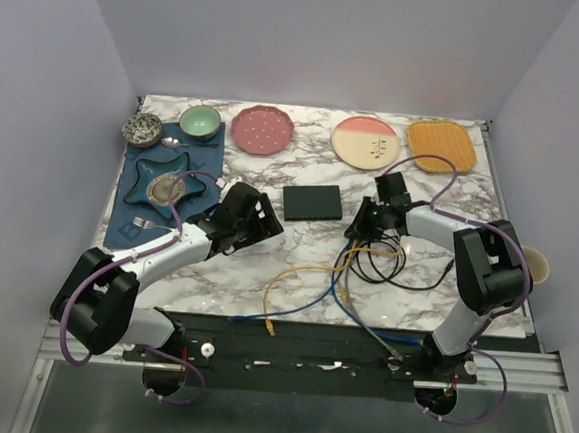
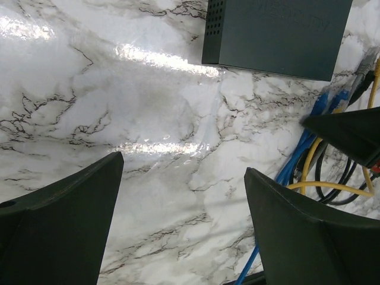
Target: Pull the plug from the switch port
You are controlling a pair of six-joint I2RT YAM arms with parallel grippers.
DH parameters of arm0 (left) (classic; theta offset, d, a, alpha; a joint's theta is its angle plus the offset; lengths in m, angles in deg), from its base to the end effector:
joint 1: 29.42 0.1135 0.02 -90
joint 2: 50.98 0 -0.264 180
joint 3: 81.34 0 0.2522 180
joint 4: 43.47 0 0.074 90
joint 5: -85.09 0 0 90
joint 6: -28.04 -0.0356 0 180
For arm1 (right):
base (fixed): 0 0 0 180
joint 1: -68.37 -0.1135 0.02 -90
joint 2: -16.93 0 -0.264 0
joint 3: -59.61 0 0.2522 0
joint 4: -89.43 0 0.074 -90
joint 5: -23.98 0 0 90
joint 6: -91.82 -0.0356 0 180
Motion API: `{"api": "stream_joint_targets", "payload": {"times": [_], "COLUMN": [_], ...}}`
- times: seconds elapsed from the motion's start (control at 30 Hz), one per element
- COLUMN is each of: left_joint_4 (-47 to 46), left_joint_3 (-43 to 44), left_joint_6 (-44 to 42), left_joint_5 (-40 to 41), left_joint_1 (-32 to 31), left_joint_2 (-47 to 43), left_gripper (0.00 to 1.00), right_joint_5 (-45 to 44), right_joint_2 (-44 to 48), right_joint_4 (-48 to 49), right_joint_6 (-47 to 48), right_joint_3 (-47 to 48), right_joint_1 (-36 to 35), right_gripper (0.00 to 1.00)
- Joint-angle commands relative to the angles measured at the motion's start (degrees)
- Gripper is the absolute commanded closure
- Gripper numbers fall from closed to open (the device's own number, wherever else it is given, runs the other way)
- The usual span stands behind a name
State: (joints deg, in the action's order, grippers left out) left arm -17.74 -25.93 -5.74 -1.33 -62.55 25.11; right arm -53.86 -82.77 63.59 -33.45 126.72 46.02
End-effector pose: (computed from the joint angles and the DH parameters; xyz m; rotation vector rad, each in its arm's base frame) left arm 0.2257 -0.1446 0.2014 -0.5273 2.4266 -0.6429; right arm 0.3060 0.1339 0.1452 0.2224 2.6844 0.6181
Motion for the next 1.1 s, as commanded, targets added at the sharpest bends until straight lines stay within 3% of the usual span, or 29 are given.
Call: {"api": "stream_joint_targets", "payload": {"times": [0.0,0.17,0.3,0.5,0.67,0.83,0.97,1.0,1.07], "left_joint_4": [1.7,2.4,1.7,1.4,1.6,2.2,0.5,-0.3,-1.1], "left_joint_3": [0.7,0.2,-0.8,-0.8,0.1,2.9,6.9,7.7,9.8], "left_joint_6": [0.3,0.2,0.2,0.7,1.6,5.7,6.4,6.5,6.9], "left_joint_5": [0.8,1.2,1.6,1.1,1.5,0.7,-2.0,-3.4,-5.8], "left_joint_1": [0.3,1.0,1.2,1.5,2.1,5.6,7.5,7.6,7.8], "left_joint_2": [0.1,-0.7,-2.2,-1.7,-1.0,2.8,8.4,11.0,13.9], "left_gripper": [0.06,0.06,0.07,0.07,0.07,0.09,0.19,0.26,0.34], "right_joint_5": [-1.7,-1.0,-3.4,-16.4,-13.1,-6.2,2.4,3.1,3.5], "right_joint_2": [-4.2,-1.4,6.7,13.5,24.2,14.0,2.9,0.5,-1.8], "right_joint_4": [-10.4,-10.3,-11.2,-20.3,-12.4,-10.3,-6.4,-4.5,-2.3], "right_joint_6": [-2.3,-3.4,-0.5,1.4,-0.3,-0.9,-3.2,-3.6,-4.9], "right_joint_3": [-4.5,-5.2,-5.7,-1.8,-1.9,9.0,14.5,14.5,15.7], "right_joint_1": [7.8,9.2,9.2,9.2,9.1,9.2,9.1,9.0,8.9], "right_gripper": [0.78,0.79,0.77,0.77,0.74,0.73,0.93,0.98,0.99]}}
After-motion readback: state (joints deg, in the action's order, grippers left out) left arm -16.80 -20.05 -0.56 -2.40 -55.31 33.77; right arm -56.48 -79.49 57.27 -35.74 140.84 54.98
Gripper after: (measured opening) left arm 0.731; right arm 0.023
